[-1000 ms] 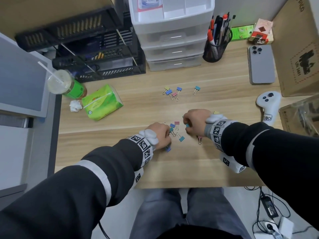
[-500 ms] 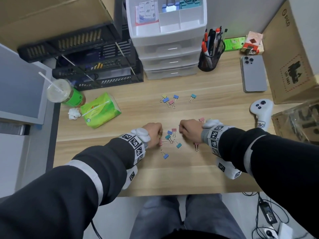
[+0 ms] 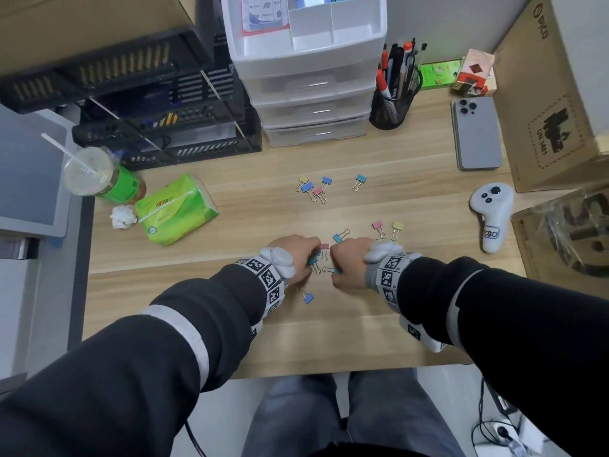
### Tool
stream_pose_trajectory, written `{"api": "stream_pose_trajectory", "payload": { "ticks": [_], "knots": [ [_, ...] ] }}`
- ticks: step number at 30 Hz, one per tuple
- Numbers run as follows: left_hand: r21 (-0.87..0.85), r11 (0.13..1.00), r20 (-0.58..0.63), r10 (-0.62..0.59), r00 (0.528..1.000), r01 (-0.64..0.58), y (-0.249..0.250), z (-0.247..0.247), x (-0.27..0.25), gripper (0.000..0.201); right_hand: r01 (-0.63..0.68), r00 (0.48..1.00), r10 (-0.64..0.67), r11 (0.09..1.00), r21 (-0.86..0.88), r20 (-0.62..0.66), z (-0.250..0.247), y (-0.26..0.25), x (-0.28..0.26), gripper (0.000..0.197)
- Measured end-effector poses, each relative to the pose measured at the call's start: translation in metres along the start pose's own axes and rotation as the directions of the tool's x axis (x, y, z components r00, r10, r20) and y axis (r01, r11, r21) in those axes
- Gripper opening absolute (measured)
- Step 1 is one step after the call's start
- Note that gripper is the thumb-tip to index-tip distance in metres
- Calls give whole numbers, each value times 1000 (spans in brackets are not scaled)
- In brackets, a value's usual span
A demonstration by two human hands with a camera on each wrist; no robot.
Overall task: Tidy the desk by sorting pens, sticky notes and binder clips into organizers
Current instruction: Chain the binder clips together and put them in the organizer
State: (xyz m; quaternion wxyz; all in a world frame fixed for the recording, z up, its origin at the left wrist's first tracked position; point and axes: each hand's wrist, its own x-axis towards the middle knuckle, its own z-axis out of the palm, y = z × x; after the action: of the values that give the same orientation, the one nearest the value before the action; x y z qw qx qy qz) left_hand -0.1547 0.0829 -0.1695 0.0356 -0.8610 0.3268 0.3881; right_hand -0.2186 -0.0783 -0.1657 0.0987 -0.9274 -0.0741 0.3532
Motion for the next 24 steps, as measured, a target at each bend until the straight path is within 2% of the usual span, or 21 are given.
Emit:
{"api": "stream_pose_trajectory", "payload": {
  "ticks": [3, 9, 18, 20, 24],
  "knots": [
    [27, 1000, -15, 4, 1000, -4, 2, -1, 4, 29, -18, 999, 21, 997, 75, -31, -1, 3, 0, 31],
    [106, 994, 9, -14, 1000, 13, 9, -6, 9, 26, -36, 990, 82, 932, 362, -112, -10, 22, 7, 33],
    [104, 994, -9, -36, 999, 37, 13, -9, 7, 29, -44, 982, 141, 821, 569, -127, -28, 39, 14, 38],
    [55, 999, -25, -1, 1000, 2, 9, -8, 7, 31, -60, 984, 151, 774, 630, -92, -29, 42, 18, 34],
    [11, 996, 16, 91, 996, -91, 7, -9, 7, 38, -107, 989, 149, 571, 814, 25, -28, 48, 25, 26]
  ]
}}
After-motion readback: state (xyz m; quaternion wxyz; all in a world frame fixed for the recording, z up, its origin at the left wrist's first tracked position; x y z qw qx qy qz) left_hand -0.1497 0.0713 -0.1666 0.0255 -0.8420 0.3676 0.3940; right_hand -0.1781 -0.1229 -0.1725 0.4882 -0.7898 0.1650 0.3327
